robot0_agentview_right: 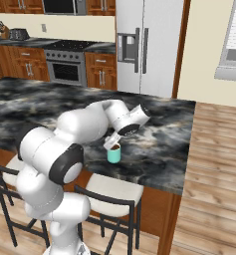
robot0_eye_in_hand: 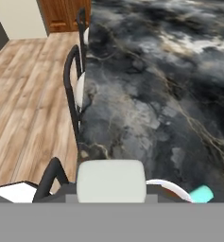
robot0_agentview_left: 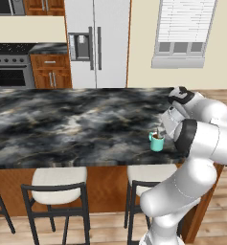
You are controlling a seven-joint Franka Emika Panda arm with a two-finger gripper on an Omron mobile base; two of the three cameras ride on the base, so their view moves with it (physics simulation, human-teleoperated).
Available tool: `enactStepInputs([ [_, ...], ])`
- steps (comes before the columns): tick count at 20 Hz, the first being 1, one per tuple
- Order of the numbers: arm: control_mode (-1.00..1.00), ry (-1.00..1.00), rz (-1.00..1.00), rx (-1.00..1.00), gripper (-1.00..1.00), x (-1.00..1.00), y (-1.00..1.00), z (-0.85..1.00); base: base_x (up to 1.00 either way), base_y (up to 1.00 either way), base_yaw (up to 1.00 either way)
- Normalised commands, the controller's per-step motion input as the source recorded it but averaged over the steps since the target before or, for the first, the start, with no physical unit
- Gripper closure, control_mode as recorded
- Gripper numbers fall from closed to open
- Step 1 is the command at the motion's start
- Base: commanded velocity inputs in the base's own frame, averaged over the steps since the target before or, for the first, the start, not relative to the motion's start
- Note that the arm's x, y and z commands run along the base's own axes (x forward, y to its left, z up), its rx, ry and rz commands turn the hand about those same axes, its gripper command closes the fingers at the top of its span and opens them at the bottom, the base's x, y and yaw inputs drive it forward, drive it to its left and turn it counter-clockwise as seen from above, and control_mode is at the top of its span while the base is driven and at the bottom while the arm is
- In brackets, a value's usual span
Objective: Pick up the marshmallow and place it in the cup of hot chocolate on the dining counter.
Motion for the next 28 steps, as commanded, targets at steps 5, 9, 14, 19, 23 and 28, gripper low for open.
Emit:
enactStepInputs([
  [5,-1.00,0.00,0.01,0.00,1.00,0.06,-0.08,-0.21,0.00,0.00,0.00],
  [9,-1.00,0.00,0.03,0.00,1.00,0.01,-0.14,-0.21,0.00,0.00,0.00],
  [14,-1.00,-0.01,0.02,0.00,1.00,0.03,-0.06,-0.02,0.00,0.00,0.00],
  [19,-1.00,0.00,0.01,0.00,1.00,0.19,-0.02,0.00,0.00,0.00,0.00],
  [23,-1.00,0.00,0.00,0.00,1.00,0.30,0.00,0.00,0.00,0.00,0.00],
  [28,-1.00,-0.01,0.00,0.00,1.00,0.14,-0.04,0.00,0.00,0.00,0.00],
])
